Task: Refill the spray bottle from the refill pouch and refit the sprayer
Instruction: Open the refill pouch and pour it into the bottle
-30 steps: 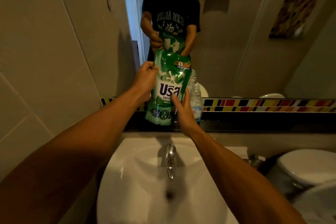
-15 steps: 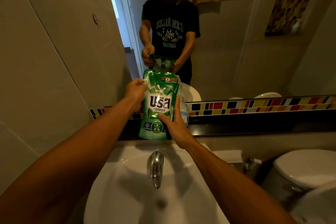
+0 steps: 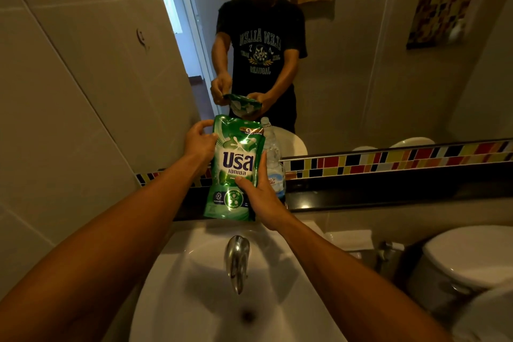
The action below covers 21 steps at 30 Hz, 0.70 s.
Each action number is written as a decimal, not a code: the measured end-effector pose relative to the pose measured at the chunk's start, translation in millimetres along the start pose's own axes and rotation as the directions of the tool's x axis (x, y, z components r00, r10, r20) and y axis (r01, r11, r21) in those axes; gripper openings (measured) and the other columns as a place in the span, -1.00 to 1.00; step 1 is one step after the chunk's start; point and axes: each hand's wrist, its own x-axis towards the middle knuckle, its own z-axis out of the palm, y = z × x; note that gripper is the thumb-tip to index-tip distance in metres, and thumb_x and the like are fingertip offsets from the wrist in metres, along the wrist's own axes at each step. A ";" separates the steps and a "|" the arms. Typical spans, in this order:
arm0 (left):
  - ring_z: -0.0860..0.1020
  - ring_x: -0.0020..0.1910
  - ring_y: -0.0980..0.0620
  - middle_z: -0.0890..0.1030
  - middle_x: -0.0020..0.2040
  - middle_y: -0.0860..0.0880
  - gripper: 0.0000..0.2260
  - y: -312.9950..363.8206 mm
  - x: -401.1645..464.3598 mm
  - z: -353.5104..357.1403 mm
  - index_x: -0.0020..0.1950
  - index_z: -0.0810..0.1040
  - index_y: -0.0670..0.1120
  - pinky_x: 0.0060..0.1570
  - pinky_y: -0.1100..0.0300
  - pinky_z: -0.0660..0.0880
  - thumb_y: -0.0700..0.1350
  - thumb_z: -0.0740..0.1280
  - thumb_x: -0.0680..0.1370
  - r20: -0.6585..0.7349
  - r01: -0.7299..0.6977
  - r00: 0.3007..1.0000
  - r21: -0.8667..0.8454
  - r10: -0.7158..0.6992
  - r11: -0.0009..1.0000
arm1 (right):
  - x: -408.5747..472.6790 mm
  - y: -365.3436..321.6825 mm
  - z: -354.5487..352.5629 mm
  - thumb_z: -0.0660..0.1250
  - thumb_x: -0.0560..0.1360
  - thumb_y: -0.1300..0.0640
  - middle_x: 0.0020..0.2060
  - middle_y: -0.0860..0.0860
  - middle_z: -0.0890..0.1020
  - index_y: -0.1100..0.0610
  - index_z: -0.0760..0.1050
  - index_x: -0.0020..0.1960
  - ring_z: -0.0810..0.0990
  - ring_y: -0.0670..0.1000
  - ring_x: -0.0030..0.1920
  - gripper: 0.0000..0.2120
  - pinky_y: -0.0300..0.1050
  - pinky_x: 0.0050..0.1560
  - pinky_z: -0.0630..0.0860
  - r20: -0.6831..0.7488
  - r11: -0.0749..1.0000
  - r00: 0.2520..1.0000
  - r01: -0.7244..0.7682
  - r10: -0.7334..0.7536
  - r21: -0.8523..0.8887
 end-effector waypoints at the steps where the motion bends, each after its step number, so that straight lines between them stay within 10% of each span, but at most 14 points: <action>1: 0.62 -0.23 -0.06 0.64 0.06 -0.19 -0.70 1.1 1.1 -0.5 0.30 0.50 -0.04 -0.33 0.11 0.56 -0.28 0.30 0.60 0.003 0.001 1.000 0.009 -0.001 1.000 | 0.4 -0.7 1.5 0.38 0.58 0.00 0.49 -0.02 0.49 -0.33 -0.31 0.62 0.57 0.03 0.38 -0.03 0.23 0.40 0.52 -0.003 1.000 1.000 -0.007 0.007 -0.001; 14: 0.60 -0.13 -0.09 0.60 0.06 -0.18 -0.68 15.2 20.5 1.4 0.34 0.52 -0.07 -0.07 -0.06 0.63 -0.29 0.29 0.61 0.038 0.020 0.999 0.132 -0.025 0.991 | 8.2 -5.3 12.7 0.39 0.52 -0.12 0.54 0.03 0.40 -0.29 -0.36 0.61 0.52 0.11 0.42 0.03 0.26 0.41 0.50 -0.016 0.998 0.999 -0.047 0.047 0.038; 21: 0.56 -0.29 0.02 0.60 0.01 -0.13 -0.66 22.1 22.5 5.5 0.35 0.51 -0.04 -0.40 0.18 0.49 -0.31 0.28 0.61 0.061 0.025 0.997 0.187 -0.037 0.982 | 8.8 -8.0 13.5 0.33 0.65 0.07 0.55 0.07 0.39 -0.22 -0.40 0.62 0.49 0.14 0.45 -0.05 0.26 0.42 0.49 -0.015 0.996 0.998 -0.052 0.053 0.068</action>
